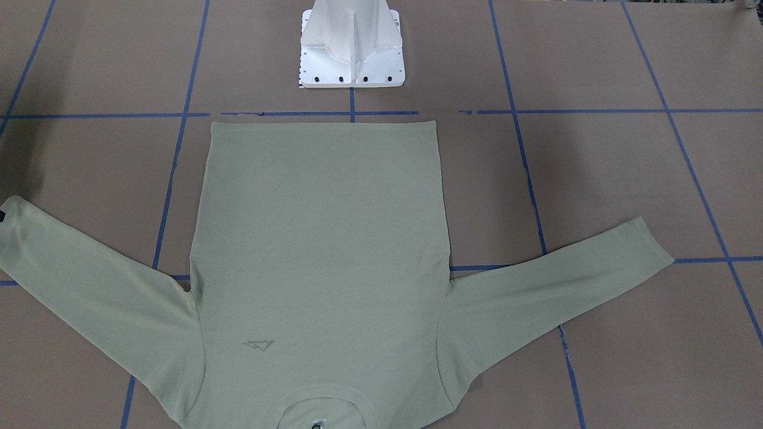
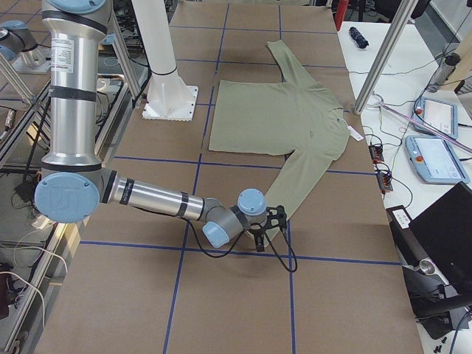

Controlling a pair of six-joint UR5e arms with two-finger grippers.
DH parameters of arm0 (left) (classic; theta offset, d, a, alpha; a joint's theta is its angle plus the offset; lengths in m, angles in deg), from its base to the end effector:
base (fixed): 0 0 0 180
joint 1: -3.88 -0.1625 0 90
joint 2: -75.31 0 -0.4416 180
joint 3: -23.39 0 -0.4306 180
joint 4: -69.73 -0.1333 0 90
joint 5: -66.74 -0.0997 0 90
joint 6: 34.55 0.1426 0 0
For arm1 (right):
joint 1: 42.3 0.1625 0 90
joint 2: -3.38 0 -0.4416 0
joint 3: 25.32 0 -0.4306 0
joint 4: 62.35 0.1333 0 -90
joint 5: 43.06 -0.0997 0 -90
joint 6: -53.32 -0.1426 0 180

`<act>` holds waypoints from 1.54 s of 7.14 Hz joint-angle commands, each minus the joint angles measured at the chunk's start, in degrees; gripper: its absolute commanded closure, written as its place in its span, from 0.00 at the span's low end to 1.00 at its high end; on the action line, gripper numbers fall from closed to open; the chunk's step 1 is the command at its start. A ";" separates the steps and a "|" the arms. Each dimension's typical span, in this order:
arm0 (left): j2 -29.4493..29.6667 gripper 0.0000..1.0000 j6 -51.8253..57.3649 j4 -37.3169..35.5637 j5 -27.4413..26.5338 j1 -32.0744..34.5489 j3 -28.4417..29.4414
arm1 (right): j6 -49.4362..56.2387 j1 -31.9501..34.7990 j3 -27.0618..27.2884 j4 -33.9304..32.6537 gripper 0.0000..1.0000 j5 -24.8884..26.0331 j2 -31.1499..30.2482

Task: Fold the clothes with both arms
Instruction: 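Lower the right gripper onto the sleeve cuff nearest it and grasp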

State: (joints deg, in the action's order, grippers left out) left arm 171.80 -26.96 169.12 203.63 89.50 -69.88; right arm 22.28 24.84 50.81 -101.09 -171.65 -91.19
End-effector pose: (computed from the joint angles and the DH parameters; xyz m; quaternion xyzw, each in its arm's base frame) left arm 0.0167 -0.6009 0.5876 0.1635 0.3879 0.1601 0.8928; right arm -0.1602 -0.4941 0.7785 0.0940 -0.4034 -0.0285 0.9097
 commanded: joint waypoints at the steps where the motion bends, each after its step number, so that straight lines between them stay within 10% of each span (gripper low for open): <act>1: 0.01 0.00 0.05 0.02 0.05 -0.01 -0.15 | -0.43 -2.18 -0.36 0.15 0.00 1.15 -0.18; 3: 0.01 0.00 0.14 0.02 0.05 -0.01 -0.24 | 0.01 -2.19 -0.36 -0.02 0.02 1.07 -0.70; 5: 0.01 0.00 0.23 0.02 0.05 -0.01 -0.15 | 0.27 -2.10 -0.02 -0.20 0.82 -0.07 -0.62; 7: -0.07 0.00 0.23 0.02 0.05 -0.01 -0.15 | 0.27 -1.58 0.51 -0.29 0.98 -1.57 -0.09; 11: -0.07 0.00 0.06 0.02 0.05 -0.01 -0.15 | 0.18 0.27 0.78 -0.46 1.00 -3.94 0.43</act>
State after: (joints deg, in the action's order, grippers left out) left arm 171.72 -26.83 169.14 203.67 89.49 -69.96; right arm 22.54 24.42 51.50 -101.47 -175.12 -91.10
